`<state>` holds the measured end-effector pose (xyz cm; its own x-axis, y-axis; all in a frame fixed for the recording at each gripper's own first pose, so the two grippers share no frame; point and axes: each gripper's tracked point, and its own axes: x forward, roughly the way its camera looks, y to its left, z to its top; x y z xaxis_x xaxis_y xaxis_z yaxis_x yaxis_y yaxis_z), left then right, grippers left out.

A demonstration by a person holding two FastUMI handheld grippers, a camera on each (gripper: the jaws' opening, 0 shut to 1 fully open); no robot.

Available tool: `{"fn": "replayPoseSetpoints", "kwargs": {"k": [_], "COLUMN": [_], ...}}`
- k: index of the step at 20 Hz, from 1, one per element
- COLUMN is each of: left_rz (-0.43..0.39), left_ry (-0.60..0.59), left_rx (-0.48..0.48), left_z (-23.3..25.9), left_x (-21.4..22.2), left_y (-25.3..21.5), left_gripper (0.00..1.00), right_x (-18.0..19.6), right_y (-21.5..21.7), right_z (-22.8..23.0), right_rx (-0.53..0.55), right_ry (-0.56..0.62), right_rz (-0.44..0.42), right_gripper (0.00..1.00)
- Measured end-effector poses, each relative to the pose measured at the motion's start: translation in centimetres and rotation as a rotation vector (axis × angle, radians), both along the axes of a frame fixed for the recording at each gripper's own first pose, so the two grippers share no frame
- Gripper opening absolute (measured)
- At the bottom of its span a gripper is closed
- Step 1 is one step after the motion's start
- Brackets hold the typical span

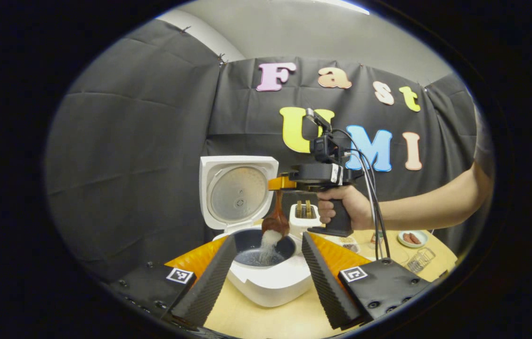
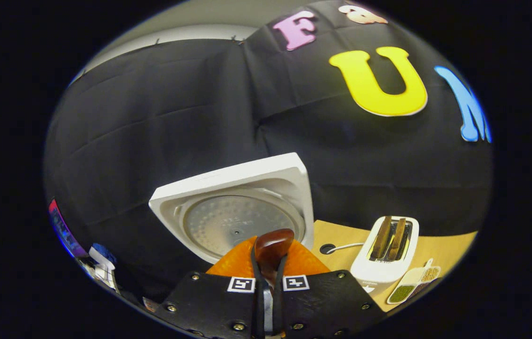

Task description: Close the left gripper, press the button to open the rice cooker; take a wooden spoon from the chopstick holder with the right hand, scoop a spoonful of rice and pour it into the rice cooker, then put the wooden spoon back into the chopstick holder.

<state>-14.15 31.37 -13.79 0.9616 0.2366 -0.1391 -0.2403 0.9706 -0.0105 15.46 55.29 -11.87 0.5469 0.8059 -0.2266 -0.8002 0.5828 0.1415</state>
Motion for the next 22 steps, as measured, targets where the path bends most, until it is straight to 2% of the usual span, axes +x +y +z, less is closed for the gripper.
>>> {"fn": "replayPoseSetpoints", "kwargs": {"k": [7, 9, 11, 14, 20, 22], "left_rz": [0.015, 0.017, 0.013, 0.01, -0.014, -0.027], "left_ry": [-0.004, -0.005, -0.011, -0.021, -0.028, -0.024], "left_rx": [-0.002, -0.006, -0.012, -0.027, -0.031, -0.028], "left_z": [-0.2, -0.2, 0.0, 0.4, 0.9, 1.0], "left_x": [-0.4, -0.5, -0.5, -0.5, 0.0, 0.4], "left_y": [-0.5, -0.6, -1.0, -1.2, -2.4, -3.2], "left_gripper": [0.97, 0.96, 0.97, 0.97, 0.97, 0.97], "right_x": [-2.3, -2.5, -2.7, -2.4, -0.7, 0.2], "right_y": [1.1, 0.9, 0.9, 0.6, -2.6, -4.5], "right_z": [0.7, 1.1, 1.2, 2.1, 4.9, 6.3], "right_rx": [-0.162, -0.191, -0.178, -0.063, 0.243, 0.337], "right_ry": [-0.277, -0.343, -0.346, -0.233, 0.16, 0.256], "right_rz": [0.222, 0.245, 0.25, 0.185, 0.008, -0.048], "right_gripper": [0.07, 0.07, 0.07, 0.07, 0.07, 0.07]}}
